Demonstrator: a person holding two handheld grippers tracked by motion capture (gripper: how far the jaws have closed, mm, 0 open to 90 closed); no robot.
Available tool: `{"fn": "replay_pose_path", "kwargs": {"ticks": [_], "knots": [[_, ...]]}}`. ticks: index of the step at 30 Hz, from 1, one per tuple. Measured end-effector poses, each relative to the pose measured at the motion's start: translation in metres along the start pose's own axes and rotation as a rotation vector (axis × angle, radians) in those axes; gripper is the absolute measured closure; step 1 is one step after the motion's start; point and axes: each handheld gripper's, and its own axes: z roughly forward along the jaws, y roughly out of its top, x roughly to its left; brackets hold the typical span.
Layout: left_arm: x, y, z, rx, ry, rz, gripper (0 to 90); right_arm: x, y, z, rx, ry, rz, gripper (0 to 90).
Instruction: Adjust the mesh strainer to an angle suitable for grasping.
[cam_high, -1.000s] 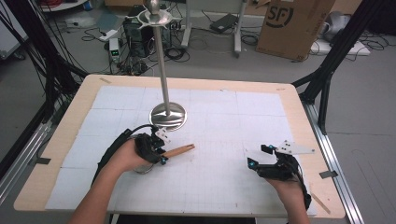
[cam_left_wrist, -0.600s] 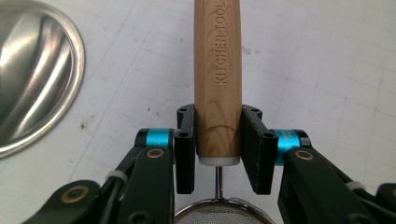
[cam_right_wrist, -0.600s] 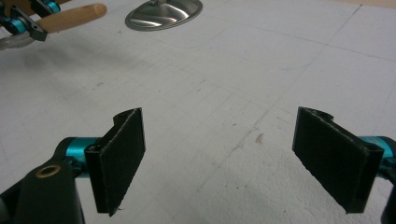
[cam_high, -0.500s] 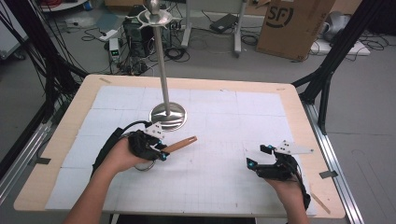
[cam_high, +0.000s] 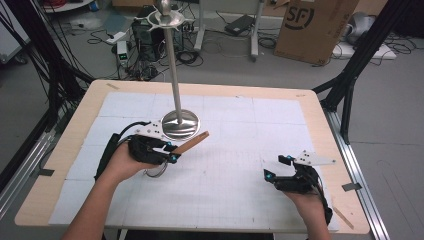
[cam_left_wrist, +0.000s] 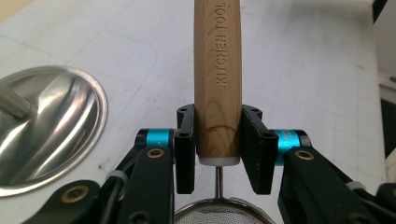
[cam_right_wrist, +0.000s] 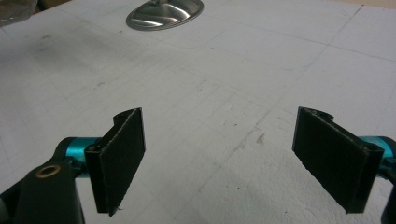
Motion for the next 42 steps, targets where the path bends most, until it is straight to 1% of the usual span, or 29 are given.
{"fn": "replay_pose_path", "kwargs": {"ticks": [7, 9, 15, 16, 24, 27, 30, 34, 38, 42], "knots": [[0.005, 0.004, -0.017, -0.087, -0.01, -0.02, 68.8, 0.0, 0.0, 0.001, 0.001, 0.0, 0.002, 16.3], [0.006, 0.007, -0.022, -0.103, -0.013, -0.019, 68.8, 0.0, 0.0, 0.001, 0.004, 0.001, 0.0, 16.3], [0.005, 0.013, -0.034, -0.152, -0.004, -0.012, 68.8, 0.0, 0.0, 0.001, 0.0, 0.001, 0.002, 16.3], [0.004, 0.013, -0.036, -0.157, -0.004, -0.008, 68.8, 0.0, 0.0, 0.001, 0.001, 0.001, 0.001, 16.3], [0.004, 0.015, -0.046, -0.204, 0.007, -0.018, 68.8, 0.001, 0.001, 0.001, 0.0, 0.004, 0.002, 16.3], [0.004, 0.017, -0.051, -0.213, 0.011, -0.015, 68.8, 0.0, 0.001, 0.003, 0.005, 0.003, 0.008, 16.3], [0.004, 0.018, -0.055, -0.219, 0.014, -0.008, 68.8, 0.0, 0.001, 0.004, 0.009, 0.003, 0.002, 16.3], [0.005, 0.019, -0.058, -0.231, 0.026, -0.009, 68.8, -0.001, 0.001, 0.004, 0.006, 0.002, 0.001, 16.3], [0.007, 0.02, -0.061, -0.255, 0.042, -0.013, 68.7, -0.001, 0.001, 0.004, 0.009, 0.004, 0.003, 16.3], [0.009, 0.02, -0.063, -0.286, 0.046, -0.032, 68.8, 0.0, 0.001, 0.005, 0.008, 0.009, 0.005, 16.3]]}}
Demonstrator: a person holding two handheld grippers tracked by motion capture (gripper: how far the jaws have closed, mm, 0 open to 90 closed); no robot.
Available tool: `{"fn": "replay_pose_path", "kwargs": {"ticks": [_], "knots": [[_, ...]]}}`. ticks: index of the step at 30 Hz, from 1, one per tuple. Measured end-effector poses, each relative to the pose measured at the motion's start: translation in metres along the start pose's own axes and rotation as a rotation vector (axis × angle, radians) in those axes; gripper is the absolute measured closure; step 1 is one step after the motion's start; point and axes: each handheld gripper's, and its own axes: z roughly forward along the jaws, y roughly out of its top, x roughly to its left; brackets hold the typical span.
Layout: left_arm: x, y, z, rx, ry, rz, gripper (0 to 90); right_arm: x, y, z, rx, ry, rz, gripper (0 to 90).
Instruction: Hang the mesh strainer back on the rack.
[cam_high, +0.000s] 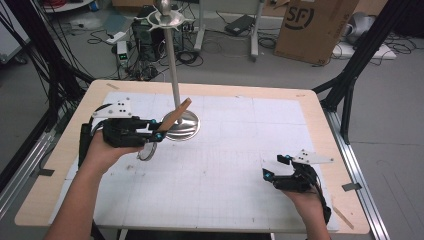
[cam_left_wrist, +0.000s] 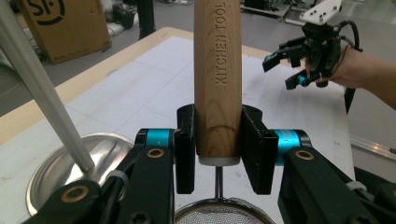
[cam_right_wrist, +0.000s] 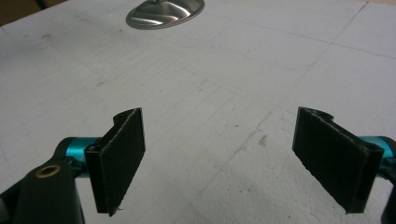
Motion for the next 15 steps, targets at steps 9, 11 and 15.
{"fn": "replay_pose_path", "kwargs": {"ticks": [9, 11, 15], "knots": [[0.003, 0.009, -0.013, -0.047, 0.038, 0.016, 68.7, 0.001, 0.0, 0.001, 0.003, 0.001, -0.005, 16.3], [0.004, 0.012, -0.015, -0.054, 0.045, 0.012, 68.7, 0.001, 0.001, 0.001, 0.005, -0.001, -0.004, 16.3], [0.008, 0.022, -0.019, -0.055, 0.065, 0.023, 68.7, 0.002, 0.002, -0.001, -0.004, 0.0, -0.011, 16.3]]}}
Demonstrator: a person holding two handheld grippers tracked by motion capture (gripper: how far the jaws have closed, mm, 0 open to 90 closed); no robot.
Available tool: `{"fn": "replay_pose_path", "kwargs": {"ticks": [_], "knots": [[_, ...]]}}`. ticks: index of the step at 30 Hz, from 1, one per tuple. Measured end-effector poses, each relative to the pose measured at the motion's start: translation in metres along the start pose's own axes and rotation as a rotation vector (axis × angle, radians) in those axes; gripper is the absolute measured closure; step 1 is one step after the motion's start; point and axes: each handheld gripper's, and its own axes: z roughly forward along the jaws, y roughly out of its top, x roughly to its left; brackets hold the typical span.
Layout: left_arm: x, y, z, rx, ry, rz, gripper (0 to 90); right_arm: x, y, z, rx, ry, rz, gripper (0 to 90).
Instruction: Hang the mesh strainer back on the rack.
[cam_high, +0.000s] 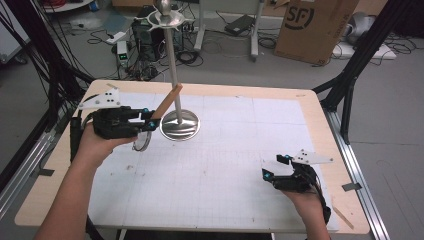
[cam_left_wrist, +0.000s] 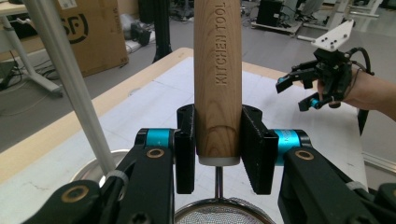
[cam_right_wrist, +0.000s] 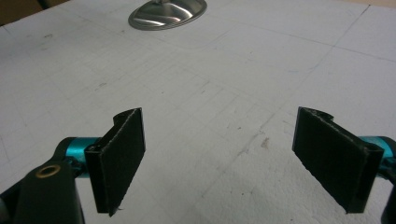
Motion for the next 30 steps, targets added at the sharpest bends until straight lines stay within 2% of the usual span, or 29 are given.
{"fn": "replay_pose_path", "kwargs": {"ticks": [8, 20, 30], "knots": [[0.005, 0.024, -0.015, -0.033, 0.041, 0.028, 68.7, 0.001, 0.001, -0.003, -0.008, 0.003, -0.001, 16.3], [0.017, 0.048, -0.033, -0.073, 0.105, 0.03, 68.7, 0.0, 0.0, -0.004, -0.007, 0.001, 0.001, 16.3], [0.023, 0.062, -0.042, -0.059, 0.144, 0.042, 68.8, 0.0, 0.0, -0.005, -0.01, 0.002, 0.006, 16.3]]}}
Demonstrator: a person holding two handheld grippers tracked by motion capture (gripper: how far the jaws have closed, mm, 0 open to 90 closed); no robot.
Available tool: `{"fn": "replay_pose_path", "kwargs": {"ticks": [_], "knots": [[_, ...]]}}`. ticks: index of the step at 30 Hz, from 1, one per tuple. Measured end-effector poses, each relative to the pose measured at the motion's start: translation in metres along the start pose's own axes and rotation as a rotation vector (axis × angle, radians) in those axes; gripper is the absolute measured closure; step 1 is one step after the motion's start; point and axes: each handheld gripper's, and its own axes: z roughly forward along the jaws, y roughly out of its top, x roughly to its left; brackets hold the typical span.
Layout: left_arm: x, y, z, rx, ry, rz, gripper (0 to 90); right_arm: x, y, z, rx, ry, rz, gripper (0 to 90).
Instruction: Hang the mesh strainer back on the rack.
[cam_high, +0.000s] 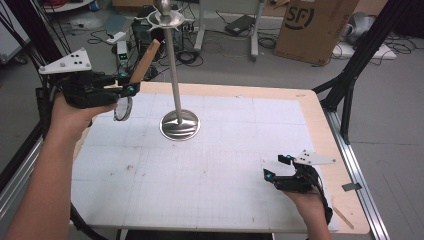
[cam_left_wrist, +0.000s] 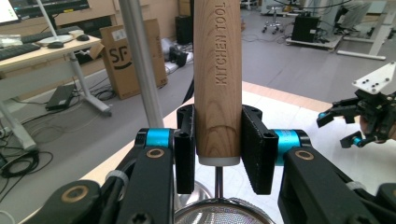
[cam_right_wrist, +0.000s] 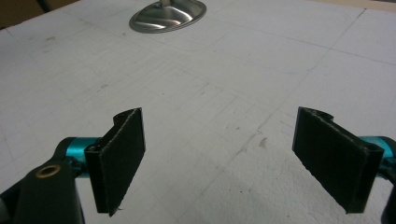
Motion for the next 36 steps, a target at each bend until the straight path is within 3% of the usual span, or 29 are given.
{"fn": "replay_pose_path", "kwargs": {"ticks": [14, 36], "knots": [[0.013, 0.028, -0.009, 0.027, 0.058, 0.025, 68.8, -0.001, 0.0, -0.002, -0.004, -0.006, 0.003, 16.3], [0.023, 0.024, 0.012, 0.096, 0.108, 0.01, 68.7, -0.003, -0.001, -0.004, -0.009, -0.01, 0.009, 16.3]]}}
